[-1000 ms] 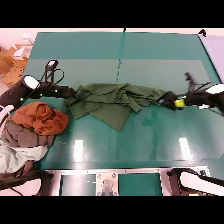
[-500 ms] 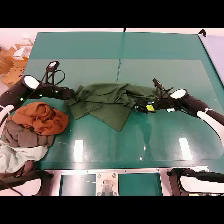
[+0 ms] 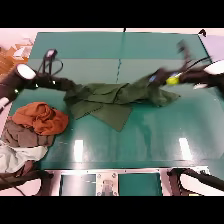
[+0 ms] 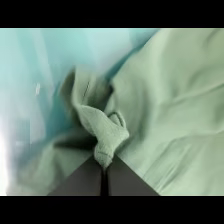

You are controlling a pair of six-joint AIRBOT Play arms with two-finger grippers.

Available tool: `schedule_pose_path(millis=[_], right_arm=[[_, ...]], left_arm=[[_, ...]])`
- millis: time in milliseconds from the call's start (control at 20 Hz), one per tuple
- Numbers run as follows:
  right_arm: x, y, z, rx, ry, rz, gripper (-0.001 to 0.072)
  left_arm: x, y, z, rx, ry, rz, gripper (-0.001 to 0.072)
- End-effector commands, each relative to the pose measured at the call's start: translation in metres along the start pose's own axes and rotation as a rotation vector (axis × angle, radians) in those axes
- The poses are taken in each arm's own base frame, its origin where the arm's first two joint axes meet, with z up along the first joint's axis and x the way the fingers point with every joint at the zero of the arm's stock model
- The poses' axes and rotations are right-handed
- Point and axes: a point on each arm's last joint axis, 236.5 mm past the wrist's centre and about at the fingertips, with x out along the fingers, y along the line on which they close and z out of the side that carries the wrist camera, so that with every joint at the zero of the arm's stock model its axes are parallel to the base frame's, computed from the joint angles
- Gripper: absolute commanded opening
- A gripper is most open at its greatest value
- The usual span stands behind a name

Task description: Fold the shirts.

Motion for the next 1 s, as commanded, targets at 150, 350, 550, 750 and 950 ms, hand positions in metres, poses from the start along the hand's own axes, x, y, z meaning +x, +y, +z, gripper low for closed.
schedule_pose_path(millis=[150,350,550,750,950], right_arm=[[-0.227,0.074,0.117,-0.223,-0.565,-0.192,0.0011],[-0.304,0.111,0.117,-0.322,-0.768,-0.326,0.0011],[-0.350,0.160,0.109,-0.417,-0.960,-0.391,0.0012],[-0.356,0.172,0.099,-0.450,-0.977,-0.418,0.0011],[-0.340,0.138,0.103,-0.374,-0.929,-0.410,0.0011]], left_arm=[[-0.128,-0.075,0.122,0.145,-0.206,-0.073,0.0024],[-0.262,-0.143,0.167,0.285,-0.420,-0.085,0.0024],[-0.392,-0.197,0.157,0.365,-0.741,-0.049,0.0024],[-0.449,-0.201,0.119,0.352,-0.825,0.051,0.0024],[-0.440,-0.199,0.108,0.291,-0.772,0.028,0.0024]])
